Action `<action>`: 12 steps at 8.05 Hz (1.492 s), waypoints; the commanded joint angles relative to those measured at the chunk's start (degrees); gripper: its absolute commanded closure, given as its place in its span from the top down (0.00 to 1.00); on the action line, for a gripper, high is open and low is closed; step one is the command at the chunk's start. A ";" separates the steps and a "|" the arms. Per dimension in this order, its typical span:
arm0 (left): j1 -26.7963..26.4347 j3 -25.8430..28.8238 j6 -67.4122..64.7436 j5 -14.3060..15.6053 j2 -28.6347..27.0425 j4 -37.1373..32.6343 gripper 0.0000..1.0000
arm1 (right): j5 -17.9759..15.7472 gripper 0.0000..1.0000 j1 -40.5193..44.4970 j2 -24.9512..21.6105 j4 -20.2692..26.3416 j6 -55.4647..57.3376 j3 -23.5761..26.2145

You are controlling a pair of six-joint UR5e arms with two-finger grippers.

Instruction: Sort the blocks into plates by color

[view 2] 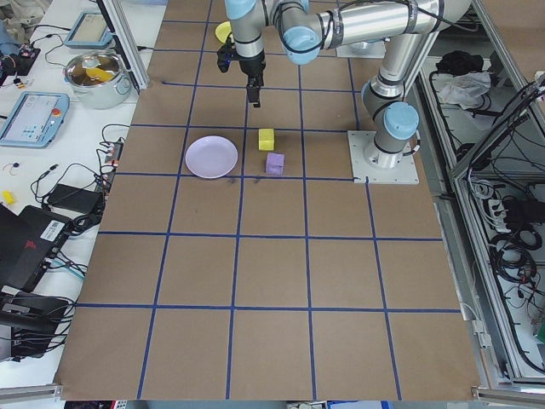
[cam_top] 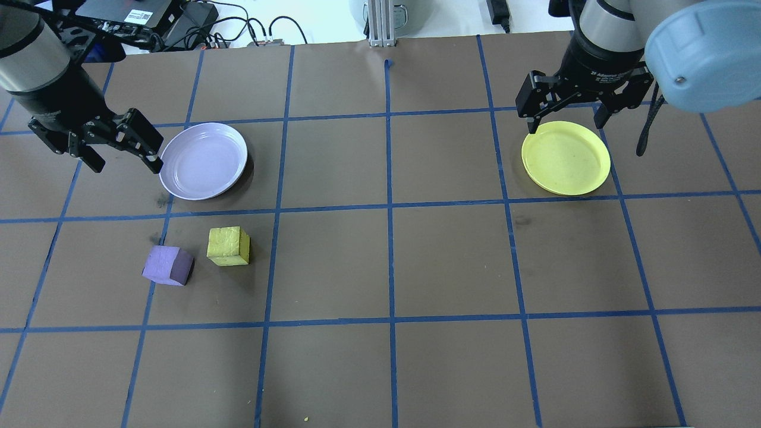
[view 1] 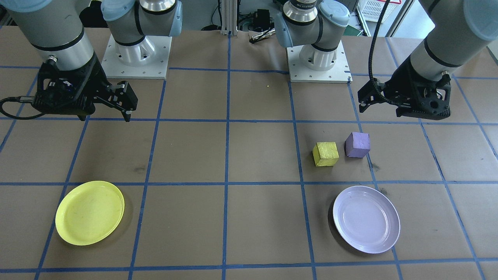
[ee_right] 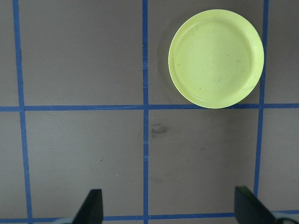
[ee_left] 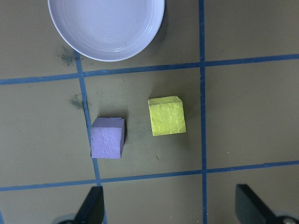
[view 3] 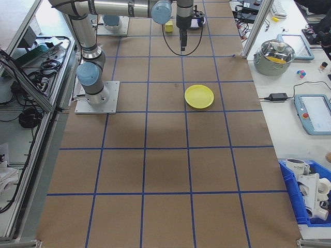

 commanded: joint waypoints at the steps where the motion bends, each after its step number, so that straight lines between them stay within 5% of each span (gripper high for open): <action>1: 3.94 -12.19 8.07 5.09 0.15 12.62 0.98 | 0.02 1.00 0.00 0.34 0.15 -0.04 0.12; 4: 7.03 -20.66 8.54 5.12 -4.13 21.27 1.00 | 0.02 1.00 0.00 0.34 0.15 -0.04 0.21; 12: 7.30 -22.34 8.27 4.85 -12.33 25.24 1.00 | 0.02 1.00 0.00 0.34 0.06 -0.12 0.21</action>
